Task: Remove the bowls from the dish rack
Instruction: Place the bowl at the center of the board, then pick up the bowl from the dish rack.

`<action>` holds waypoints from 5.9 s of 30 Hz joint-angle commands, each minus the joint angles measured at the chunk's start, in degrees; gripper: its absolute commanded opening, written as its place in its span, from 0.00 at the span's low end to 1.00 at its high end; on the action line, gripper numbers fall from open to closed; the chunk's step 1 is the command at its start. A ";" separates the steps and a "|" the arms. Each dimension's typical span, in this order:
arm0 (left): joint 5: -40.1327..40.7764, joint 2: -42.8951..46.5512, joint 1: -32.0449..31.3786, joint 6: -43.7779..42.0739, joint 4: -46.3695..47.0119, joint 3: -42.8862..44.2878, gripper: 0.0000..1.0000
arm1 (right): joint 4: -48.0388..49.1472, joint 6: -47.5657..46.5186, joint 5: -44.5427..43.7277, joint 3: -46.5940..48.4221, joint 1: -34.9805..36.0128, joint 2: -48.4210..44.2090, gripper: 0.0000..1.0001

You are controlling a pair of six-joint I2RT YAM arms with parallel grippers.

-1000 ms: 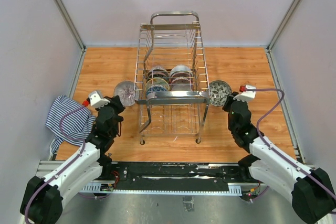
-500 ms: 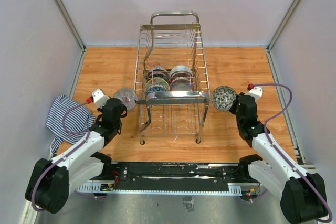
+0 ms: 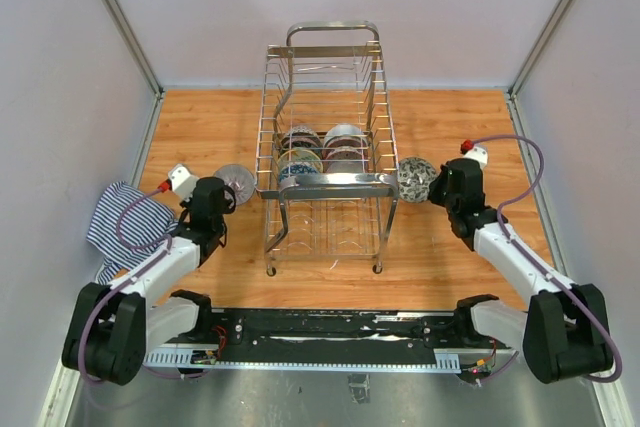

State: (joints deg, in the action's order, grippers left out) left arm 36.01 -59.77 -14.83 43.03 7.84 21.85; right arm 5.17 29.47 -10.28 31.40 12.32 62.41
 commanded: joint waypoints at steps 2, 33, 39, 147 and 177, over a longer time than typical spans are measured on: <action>-5.16 -5.15 3.27 2.72 7.02 3.17 0.01 | 1.68 1.42 2.82 6.05 -1.69 3.54 0.01; -8.53 -24.05 6.00 3.22 13.69 13.21 0.00 | 4.11 0.58 7.59 16.42 -6.81 23.32 0.01; -9.77 -27.03 6.87 3.54 14.32 15.34 0.00 | 4.48 0.83 8.82 18.47 -7.14 26.34 0.01; -18.68 -4.35 -7.97 -23.96 18.10 5.04 0.82 | 16.01 -23.93 21.36 8.13 10.07 9.96 0.38; -15.16 -15.95 -13.73 -25.44 22.74 6.46 0.76 | 16.59 -24.07 20.40 9.47 13.35 13.11 0.38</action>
State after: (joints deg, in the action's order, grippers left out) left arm 19.92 -74.65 -27.94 18.39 27.00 26.98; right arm 19.94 6.15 10.85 39.59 24.71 75.44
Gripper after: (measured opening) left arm 0.770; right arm 0.384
